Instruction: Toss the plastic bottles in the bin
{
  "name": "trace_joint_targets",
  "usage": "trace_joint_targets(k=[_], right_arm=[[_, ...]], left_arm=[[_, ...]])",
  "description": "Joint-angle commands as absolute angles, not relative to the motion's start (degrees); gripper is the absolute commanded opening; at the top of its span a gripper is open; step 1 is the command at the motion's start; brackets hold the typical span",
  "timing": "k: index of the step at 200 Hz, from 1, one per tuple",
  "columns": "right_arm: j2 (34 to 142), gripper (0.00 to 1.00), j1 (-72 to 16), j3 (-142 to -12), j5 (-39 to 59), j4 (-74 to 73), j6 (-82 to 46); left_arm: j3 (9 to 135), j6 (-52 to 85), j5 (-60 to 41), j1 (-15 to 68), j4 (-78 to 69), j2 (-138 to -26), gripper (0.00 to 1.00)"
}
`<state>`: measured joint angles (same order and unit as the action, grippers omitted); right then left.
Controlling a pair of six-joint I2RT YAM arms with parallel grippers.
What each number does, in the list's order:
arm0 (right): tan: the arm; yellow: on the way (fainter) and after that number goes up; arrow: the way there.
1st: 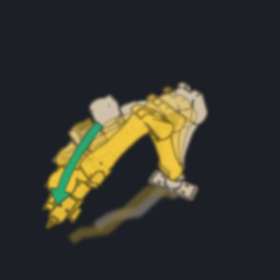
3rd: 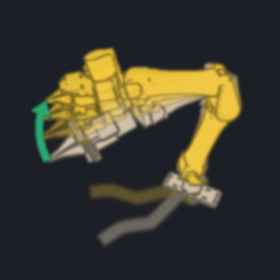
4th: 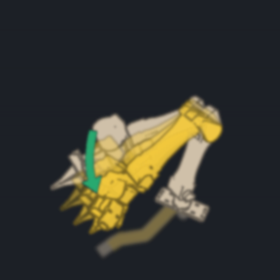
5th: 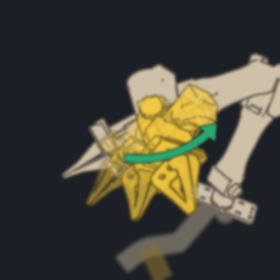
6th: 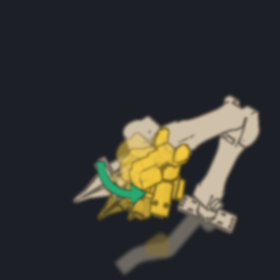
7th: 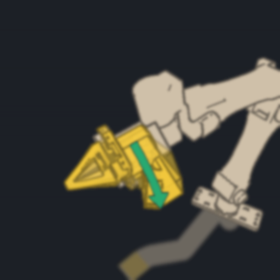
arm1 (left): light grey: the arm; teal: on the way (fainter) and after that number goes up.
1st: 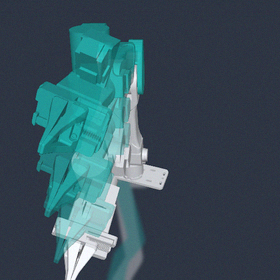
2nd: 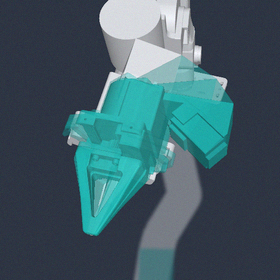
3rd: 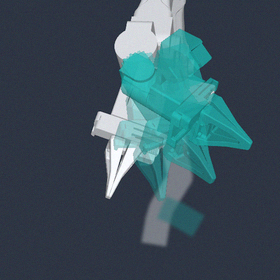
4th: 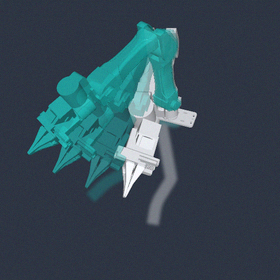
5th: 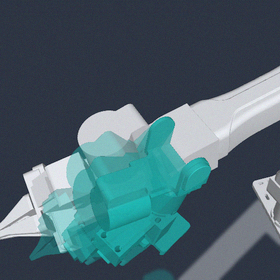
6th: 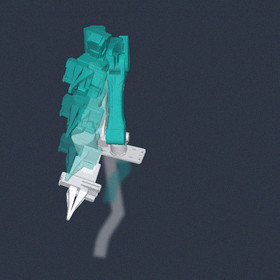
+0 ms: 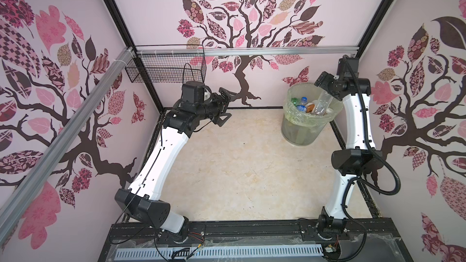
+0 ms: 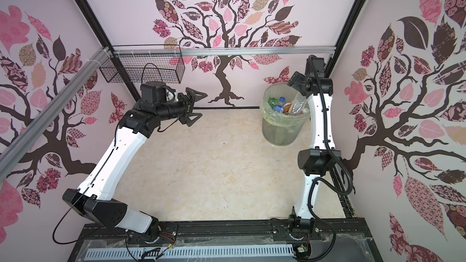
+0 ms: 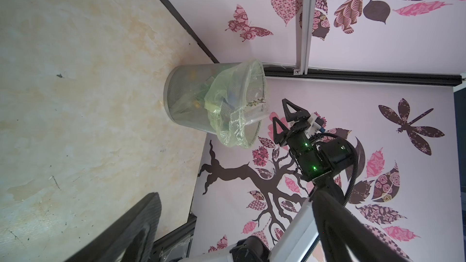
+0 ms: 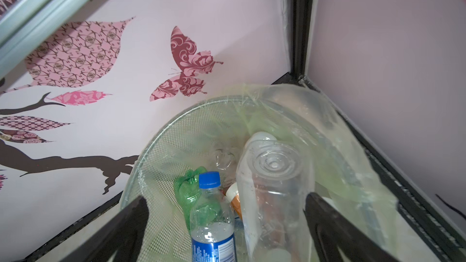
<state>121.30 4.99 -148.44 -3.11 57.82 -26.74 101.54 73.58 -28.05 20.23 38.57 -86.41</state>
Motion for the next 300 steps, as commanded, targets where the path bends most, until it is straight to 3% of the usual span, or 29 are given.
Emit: trace_joint_targets(k=[1, 102, 207, 257, 300], right_arm=[[124.75, 0.99, 4.66, -147.24, 3.71, 56.87, -30.52], [126.4, 0.99, 4.66, -147.55, 5.27, 55.02, -30.06], [115.63, 1.0, 3.86, -145.14, 11.26, 51.98, -30.85], [109.88, 0.99, -9.58, -137.8, 11.23, 48.52, -23.4], [105.86, 0.99, -24.63, -124.39, 7.65, 43.29, -18.38]], left_arm=[[101.61, 73.15, -29.29, 19.91, 37.62, -87.12, 0.98], [102.13, 72.45, -28.22, 19.68, 38.2, -88.9, 0.98], [103.27, 69.88, -24.99, 19.58, 39.41, -88.26, 0.98], [103.21, 63.5, -17.98, 19.47, 40.13, -85.74, 0.98], [98.45, 49.32, -2.02, 18.3, 40.8, -78.76, 0.98]])
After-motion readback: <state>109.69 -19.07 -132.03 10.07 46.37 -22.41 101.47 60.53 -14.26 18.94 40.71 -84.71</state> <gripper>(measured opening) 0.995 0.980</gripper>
